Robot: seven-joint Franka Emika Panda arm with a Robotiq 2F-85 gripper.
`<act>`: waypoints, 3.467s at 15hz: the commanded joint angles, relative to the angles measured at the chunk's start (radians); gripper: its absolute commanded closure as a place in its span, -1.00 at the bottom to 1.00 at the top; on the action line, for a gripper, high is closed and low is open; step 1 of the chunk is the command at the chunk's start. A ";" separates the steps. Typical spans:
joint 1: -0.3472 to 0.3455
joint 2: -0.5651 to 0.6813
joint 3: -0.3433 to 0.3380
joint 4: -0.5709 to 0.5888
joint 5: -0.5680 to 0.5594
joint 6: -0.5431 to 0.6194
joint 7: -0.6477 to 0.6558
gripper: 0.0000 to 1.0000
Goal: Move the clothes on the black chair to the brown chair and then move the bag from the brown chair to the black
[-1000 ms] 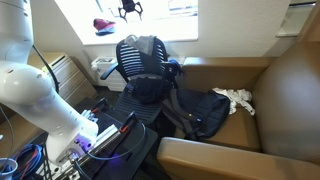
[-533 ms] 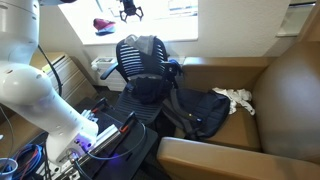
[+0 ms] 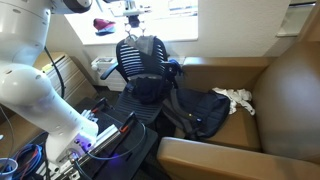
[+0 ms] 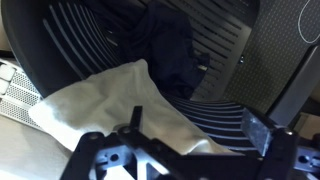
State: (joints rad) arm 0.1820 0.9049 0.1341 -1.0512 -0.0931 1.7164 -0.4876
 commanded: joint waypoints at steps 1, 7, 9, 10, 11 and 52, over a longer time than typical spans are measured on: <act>0.001 0.000 -0.001 0.001 0.000 0.000 0.000 -1.00; -0.027 0.063 0.009 0.008 0.102 0.091 0.091 -1.00; -0.026 0.077 -0.008 -0.003 0.111 0.158 0.152 -1.00; -0.021 0.082 -0.024 -0.010 0.103 0.198 0.204 -1.00; -0.018 0.085 -0.037 -0.019 0.101 0.239 0.258 -1.00; -0.112 -0.590 -0.266 -0.593 -0.112 0.583 0.907 0.99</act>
State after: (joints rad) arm 0.0877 0.2981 -0.0917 -1.6490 -0.1514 2.3138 0.3071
